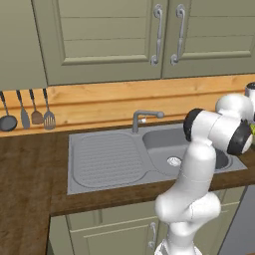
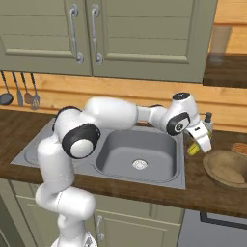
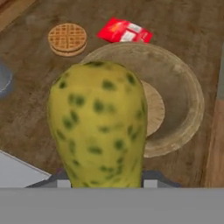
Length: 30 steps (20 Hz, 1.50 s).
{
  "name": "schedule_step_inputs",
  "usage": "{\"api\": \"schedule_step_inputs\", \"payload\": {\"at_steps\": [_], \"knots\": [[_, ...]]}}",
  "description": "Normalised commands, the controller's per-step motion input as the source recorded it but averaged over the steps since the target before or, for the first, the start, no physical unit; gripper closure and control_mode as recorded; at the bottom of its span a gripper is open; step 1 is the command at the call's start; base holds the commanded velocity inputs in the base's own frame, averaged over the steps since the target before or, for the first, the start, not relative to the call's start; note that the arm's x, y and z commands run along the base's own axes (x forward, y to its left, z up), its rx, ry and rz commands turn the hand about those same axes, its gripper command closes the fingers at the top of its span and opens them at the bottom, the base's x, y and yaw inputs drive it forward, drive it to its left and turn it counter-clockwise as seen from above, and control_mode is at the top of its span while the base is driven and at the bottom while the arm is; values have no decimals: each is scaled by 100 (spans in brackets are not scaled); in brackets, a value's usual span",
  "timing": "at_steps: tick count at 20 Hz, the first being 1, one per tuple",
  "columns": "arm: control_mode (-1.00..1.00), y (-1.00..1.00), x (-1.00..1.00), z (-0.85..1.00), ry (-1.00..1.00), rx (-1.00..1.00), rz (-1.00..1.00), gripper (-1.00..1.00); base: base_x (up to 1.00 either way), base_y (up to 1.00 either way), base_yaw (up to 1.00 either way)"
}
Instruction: Pick the cucumber from the sink and place it in the bowl. Then pick the bowl and place it in the microwave. Then close the microwave door and press the start button.
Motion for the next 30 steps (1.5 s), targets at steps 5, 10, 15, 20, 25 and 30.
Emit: {"api": "schedule_step_inputs", "payload": {"at_steps": [5, 10, 15, 20, 25, 30], "knots": [[-100, -94, 0, -59, 10, 10, -15, 100, 0, 0, 0], [-100, -82, 0, -22, 1, 18, -11, 100, 0, 0, 0], [-100, -55, 0, -20, 0, 21, -6, 100, 0, 0, 0], [-100, -9, -1, -27, -4, 9, -1, -100, 0, 0, 0], [-100, 0, 0, -34, -12, -6, -1, -100, 0, 0, 0], [-100, 10, -8, -59, -13, -19, 0, -100, 0, 0, 0]]}}
